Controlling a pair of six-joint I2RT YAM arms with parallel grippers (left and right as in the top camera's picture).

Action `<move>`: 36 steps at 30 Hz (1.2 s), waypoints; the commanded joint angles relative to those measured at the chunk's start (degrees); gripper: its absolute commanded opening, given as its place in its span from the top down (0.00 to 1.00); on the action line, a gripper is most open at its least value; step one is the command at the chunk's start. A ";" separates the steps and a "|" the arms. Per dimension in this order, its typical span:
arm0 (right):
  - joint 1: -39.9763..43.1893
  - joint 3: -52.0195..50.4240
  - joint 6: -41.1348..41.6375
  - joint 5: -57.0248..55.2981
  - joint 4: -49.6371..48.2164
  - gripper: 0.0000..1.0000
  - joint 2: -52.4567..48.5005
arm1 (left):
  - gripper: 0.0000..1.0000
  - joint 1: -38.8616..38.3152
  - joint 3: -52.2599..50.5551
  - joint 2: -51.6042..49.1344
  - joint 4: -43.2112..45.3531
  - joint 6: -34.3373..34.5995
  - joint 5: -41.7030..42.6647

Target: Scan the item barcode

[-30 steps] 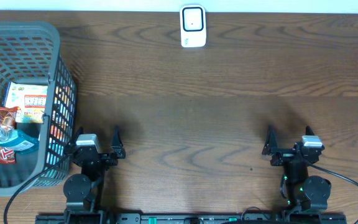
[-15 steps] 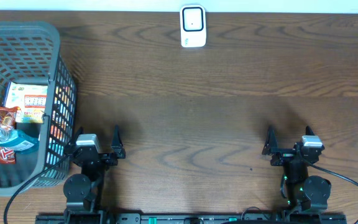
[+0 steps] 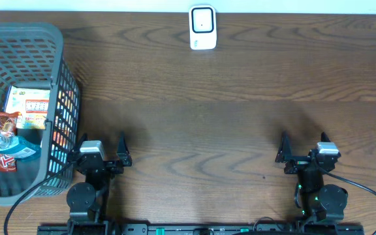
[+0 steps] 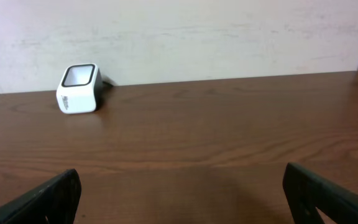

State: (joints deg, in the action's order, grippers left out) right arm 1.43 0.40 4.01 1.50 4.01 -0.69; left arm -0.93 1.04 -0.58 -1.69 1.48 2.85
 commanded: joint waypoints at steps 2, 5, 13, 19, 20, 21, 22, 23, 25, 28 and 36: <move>-0.68 -0.09 -0.68 -0.33 0.26 0.01 0.31 | 0.02 -0.13 -0.59 0.24 -2.40 2.75 -0.59; -0.68 -0.09 -0.68 -0.33 0.26 0.01 0.31 | 0.02 -0.13 0.76 0.00 -4.63 7.21 -0.55; -0.68 -0.09 -0.68 -0.33 0.26 0.01 0.31 | 0.02 -0.13 9.11 -5.33 -10.62 7.21 -0.57; -0.68 -0.09 -0.68 -0.33 0.28 0.01 0.31 | 0.02 -0.13 15.13 -12.68 -14.21 7.21 -0.55; -0.68 -0.09 -0.68 -0.33 0.28 0.01 0.31 | 0.02 -0.13 16.26 -14.12 -14.73 7.21 -0.55; -0.68 -0.09 -0.68 -0.33 0.26 0.01 0.31 | 0.02 -0.13 17.16 -15.26 -15.08 7.21 -0.55; -0.68 -0.09 -0.68 -0.33 0.26 0.01 0.31 | 0.02 -0.13 18.25 -16.61 -15.52 7.21 -0.52; -0.68 -0.09 -0.68 -0.33 0.26 0.01 0.31 | 0.02 -0.13 19.15 -17.73 -15.91 7.21 -0.50; -0.68 -0.09 -0.68 -0.33 0.26 0.01 0.31 | 0.02 -0.13 21.07 -20.09 -16.81 7.21 -0.33; -0.68 -0.09 -0.68 -0.33 0.26 0.01 0.31 | 0.02 -0.13 24.09 -23.41 -19.78 7.19 -0.35; -0.68 -0.09 -0.68 -0.33 0.26 0.01 0.31 | 0.02 -0.13 30.08 -30.49 -25.14 7.21 -0.33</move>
State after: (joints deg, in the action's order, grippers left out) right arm 1.41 0.40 4.01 1.50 4.03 -0.69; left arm -0.93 28.45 -29.78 -25.80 7.94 2.79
